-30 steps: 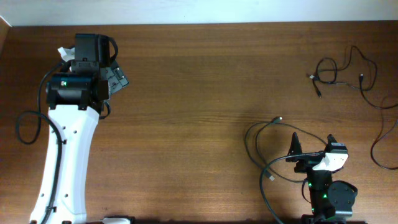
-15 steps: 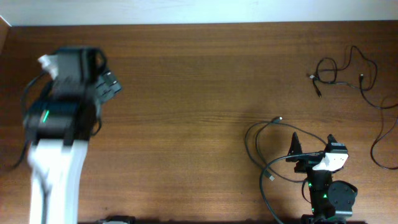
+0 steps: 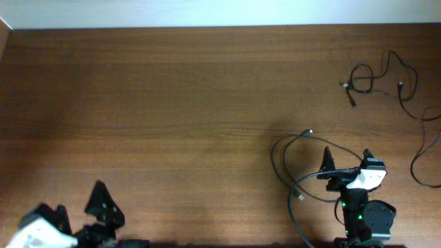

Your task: Untangle cables

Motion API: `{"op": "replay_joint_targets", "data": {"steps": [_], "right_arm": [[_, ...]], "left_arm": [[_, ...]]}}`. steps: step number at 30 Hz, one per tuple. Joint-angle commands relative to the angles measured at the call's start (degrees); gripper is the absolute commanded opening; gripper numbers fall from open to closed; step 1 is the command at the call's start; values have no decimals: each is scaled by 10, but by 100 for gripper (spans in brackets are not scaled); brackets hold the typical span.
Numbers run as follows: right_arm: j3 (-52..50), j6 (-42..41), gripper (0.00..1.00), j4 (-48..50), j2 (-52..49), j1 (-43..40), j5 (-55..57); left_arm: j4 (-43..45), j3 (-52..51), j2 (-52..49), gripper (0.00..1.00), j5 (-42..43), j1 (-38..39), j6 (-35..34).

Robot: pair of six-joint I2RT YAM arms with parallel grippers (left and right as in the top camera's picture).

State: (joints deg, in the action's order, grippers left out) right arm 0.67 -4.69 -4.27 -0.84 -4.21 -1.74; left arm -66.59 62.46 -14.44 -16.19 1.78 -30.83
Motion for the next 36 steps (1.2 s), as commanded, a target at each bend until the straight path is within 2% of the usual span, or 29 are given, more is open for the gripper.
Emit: {"op": "replay_joint_targets", "data": {"steps": [1,10,15,17,20,25,27,31,33,35,36], "right_arm": [[-3,0,98,-2,4,-4,3],[-3,0,98,-2,4,-4,3],[-3,0,98,-2,4,-4,3],[-3,0,98,-2,4,-4,3],[-3,0,98,-2,4,-4,3],[-3,0,98,-2,4,-4,3],[-3,0,98,-2,4,-4,3],[-3,0,99,-2,4,-4,3],[-3,0,98,-2,4,-4,3],[-3,0,98,-2,4,-4,3],[-3,0,98,-2,4,-4,3]], "left_arm": [[19,-68,53,99,40,-2,9],[226,-280,128,99,38,-34,10],[257,-323,141,99,24,-37,16],[310,-345,141,99,21,-37,86],[393,-390,141,99,21,-37,154],[582,-530,141,99,32,-37,174],[629,-568,141,99,47,-37,177],[648,-620,142,99,60,-37,209],[624,-620,142,99,104,-37,283],[618,-620,142,99,164,-37,388],[618,-620,142,99,169,-37,410]]}}
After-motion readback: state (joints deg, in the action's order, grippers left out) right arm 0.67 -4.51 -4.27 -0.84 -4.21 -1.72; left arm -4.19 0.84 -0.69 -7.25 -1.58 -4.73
